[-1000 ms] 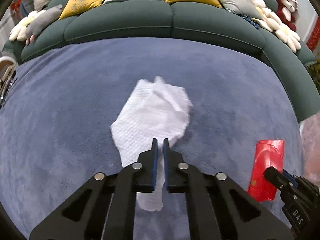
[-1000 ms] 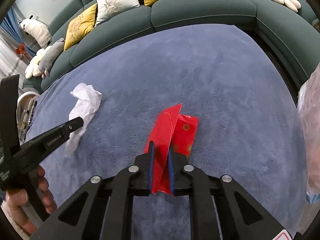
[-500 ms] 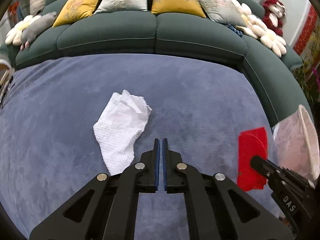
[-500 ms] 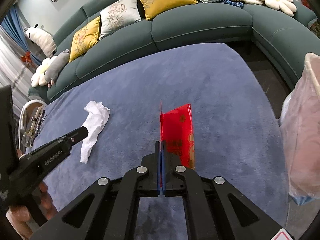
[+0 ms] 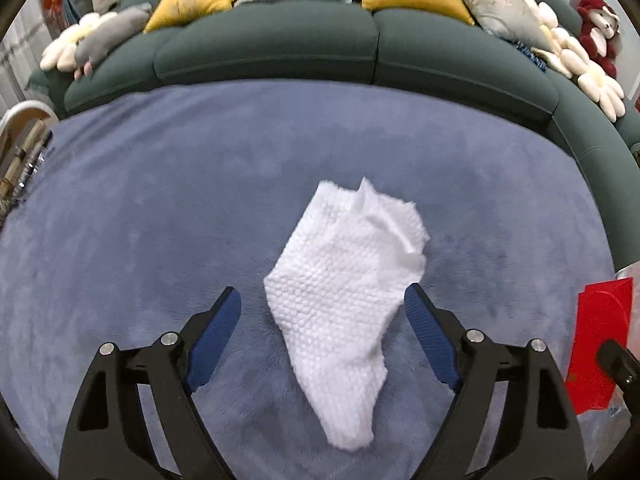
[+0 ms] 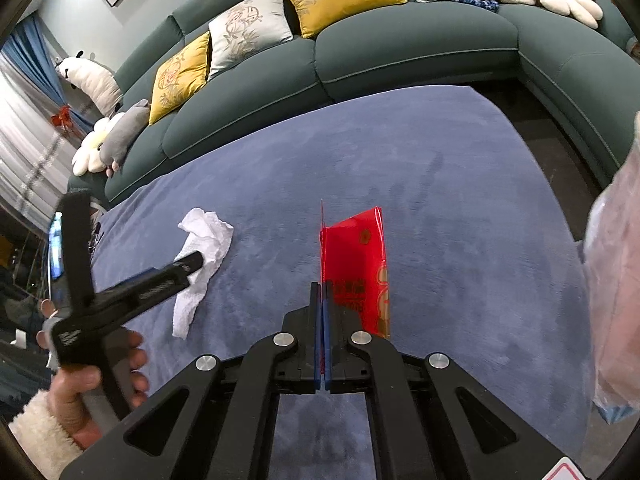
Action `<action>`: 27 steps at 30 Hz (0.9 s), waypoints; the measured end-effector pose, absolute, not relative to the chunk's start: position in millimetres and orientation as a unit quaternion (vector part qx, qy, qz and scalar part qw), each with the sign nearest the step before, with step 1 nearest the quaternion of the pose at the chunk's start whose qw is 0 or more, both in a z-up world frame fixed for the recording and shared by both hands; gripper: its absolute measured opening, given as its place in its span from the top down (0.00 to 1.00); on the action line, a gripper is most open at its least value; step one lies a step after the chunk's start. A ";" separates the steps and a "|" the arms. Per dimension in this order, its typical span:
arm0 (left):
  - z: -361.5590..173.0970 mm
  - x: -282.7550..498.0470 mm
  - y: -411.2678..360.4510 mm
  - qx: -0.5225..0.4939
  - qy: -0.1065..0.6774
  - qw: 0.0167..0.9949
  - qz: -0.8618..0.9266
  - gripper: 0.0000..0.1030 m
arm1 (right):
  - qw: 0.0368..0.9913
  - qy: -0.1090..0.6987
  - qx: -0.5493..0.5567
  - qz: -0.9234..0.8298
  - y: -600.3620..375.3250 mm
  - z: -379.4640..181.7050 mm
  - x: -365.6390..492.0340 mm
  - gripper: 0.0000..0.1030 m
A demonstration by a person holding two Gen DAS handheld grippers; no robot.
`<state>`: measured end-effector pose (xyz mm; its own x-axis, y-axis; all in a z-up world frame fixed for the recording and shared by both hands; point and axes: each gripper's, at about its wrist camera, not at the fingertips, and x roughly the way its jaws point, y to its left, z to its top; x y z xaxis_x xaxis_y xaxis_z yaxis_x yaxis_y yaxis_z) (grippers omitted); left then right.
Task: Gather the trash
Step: 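Carry tissue and red packet over the wastebasket while both tools open to drop them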
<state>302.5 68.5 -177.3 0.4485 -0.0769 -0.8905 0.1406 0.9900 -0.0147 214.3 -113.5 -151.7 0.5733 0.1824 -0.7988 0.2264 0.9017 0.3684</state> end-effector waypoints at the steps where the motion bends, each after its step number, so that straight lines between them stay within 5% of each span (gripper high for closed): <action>1: -181.3 304.7 67.0 0.029 0.525 0.848 -0.071 0.28 | 0.858 0.463 0.222 -0.011 -112.1 -153.7 217.3 0.99; 5: -185.5 301.8 53.3 0.044 0.522 0.847 -0.091 0.63 | 0.856 0.467 0.222 -0.009 -107.9 -158.9 220.8 0.99; 7: -182.1 297.9 40.7 0.059 0.523 0.843 -0.114 0.95 | 0.855 0.468 0.223 -0.009 -107.1 -159.6 220.5 0.99; 27: -71.5 190.6 -129.8 0.067 0.444 0.851 -0.272 0.95 | 0.897 0.368 0.231 -0.078 -219.3 -66.1 136.5 0.98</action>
